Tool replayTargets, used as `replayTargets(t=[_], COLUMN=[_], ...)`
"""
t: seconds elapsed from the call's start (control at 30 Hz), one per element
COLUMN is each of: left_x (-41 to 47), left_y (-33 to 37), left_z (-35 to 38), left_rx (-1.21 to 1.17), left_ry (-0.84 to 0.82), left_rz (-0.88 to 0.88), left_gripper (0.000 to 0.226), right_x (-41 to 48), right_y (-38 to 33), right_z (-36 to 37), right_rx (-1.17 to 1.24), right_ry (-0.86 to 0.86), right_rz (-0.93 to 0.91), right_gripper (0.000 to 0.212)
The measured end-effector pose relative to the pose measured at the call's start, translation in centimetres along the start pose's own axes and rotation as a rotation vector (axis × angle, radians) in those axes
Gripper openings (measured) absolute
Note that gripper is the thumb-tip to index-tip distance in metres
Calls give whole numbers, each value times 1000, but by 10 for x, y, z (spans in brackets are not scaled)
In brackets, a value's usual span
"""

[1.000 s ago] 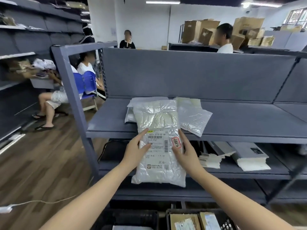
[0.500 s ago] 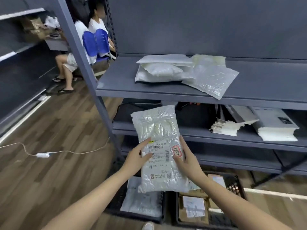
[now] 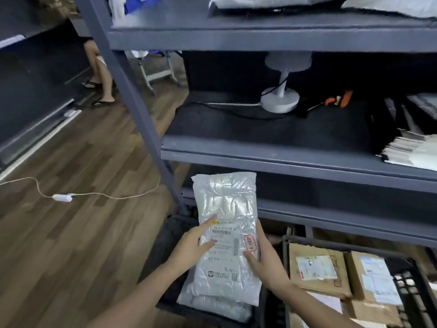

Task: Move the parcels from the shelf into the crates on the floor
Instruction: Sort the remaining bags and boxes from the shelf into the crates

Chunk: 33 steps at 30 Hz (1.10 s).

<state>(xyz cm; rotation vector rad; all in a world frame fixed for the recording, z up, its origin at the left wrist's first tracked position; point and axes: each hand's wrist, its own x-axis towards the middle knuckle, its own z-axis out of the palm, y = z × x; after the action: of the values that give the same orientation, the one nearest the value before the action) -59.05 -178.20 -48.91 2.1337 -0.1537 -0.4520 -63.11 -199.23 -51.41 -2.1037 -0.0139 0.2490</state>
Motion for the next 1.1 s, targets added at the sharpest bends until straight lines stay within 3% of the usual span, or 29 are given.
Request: replayTargets(t=[0.3, 0.43, 0.57, 0.67, 0.83, 1.03, 1.1], left_x=[50, 61, 63, 62, 66, 83, 79], left_y=[-177, -238, -279, -291, -280, -268, -274], left_z=[87, 126, 156, 183, 215, 232, 229], left_rx=[110, 70, -86, -318, -502, -641, -489], left_ry=[76, 96, 91, 151, 374, 368, 305], left_rz=[60, 25, -26, -156, -289, -324, -294], left_gripper=[64, 59, 59, 50, 46, 48, 49], right_x=[43, 52, 61, 64, 61, 70, 74], right_y=[153, 208, 240, 246, 249, 253, 256], right_z=[99, 142, 164, 171, 196, 209, 206], right_rx=[4, -7, -206, -365, -725, -946, -981], right_ry=[37, -13, -58, -101, -234, -310, -367], right_rz=[-89, -67, -8, 40, 175, 107, 62], right_gripper=[77, 77, 78, 68, 104, 76, 77])
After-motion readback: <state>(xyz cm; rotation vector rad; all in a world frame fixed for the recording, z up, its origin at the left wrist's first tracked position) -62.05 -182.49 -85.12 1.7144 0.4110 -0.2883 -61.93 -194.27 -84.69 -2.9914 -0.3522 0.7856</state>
